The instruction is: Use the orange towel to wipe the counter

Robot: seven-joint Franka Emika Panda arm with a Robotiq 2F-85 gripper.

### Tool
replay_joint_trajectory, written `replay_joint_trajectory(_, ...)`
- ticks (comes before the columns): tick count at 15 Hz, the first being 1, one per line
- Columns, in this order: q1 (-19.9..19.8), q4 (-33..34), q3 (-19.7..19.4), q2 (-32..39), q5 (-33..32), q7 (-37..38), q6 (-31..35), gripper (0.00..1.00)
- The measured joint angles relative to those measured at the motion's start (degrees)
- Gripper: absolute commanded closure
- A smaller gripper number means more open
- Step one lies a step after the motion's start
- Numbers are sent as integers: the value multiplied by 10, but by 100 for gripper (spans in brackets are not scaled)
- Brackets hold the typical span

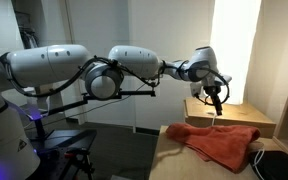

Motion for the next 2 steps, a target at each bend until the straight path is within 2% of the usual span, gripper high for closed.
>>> replay_joint_trajectory(2,0,0,0,0,2,0,10,0)
